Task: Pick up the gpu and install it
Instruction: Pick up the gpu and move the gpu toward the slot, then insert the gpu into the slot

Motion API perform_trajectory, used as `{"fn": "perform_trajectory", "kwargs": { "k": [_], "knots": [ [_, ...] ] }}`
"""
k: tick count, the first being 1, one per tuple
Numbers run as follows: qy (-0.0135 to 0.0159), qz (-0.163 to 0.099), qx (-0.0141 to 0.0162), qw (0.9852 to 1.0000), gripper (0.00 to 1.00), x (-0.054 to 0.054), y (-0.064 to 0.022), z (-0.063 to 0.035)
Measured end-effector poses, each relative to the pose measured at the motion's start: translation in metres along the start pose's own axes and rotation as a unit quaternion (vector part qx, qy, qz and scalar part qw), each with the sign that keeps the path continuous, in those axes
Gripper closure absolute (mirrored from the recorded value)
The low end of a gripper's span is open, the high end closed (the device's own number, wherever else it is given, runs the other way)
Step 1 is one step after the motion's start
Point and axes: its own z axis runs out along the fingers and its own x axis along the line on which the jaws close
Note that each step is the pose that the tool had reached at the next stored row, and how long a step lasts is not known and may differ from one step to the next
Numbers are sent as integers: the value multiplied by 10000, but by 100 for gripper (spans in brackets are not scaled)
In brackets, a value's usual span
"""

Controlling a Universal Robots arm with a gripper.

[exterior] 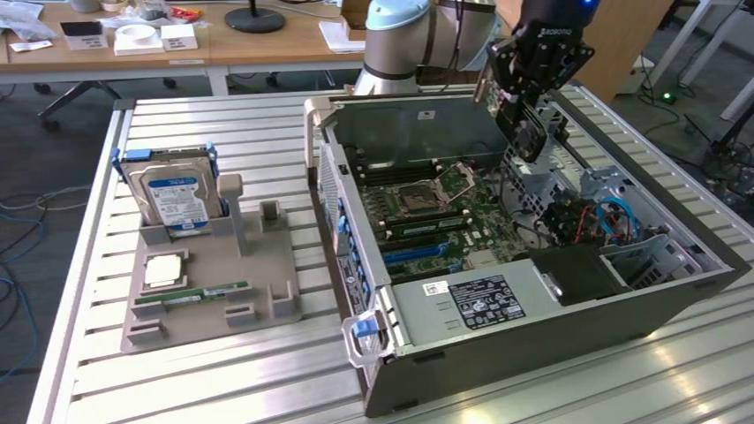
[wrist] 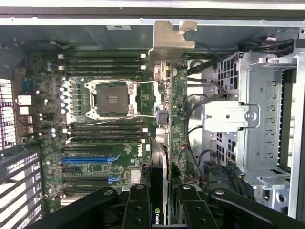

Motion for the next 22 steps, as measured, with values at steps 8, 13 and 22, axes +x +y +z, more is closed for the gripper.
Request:
{"fn": "perform_trajectory", "kwargs": {
  "k": [8, 13, 22],
  "knots": [
    [0, 0, -1, 10000, 74, -24, 2, 95],
    [0, 0, 3, 10000, 74, -34, -30, 110],
    [0, 0, 7, 10000, 74, -42, -68, 112]
  ]
}}
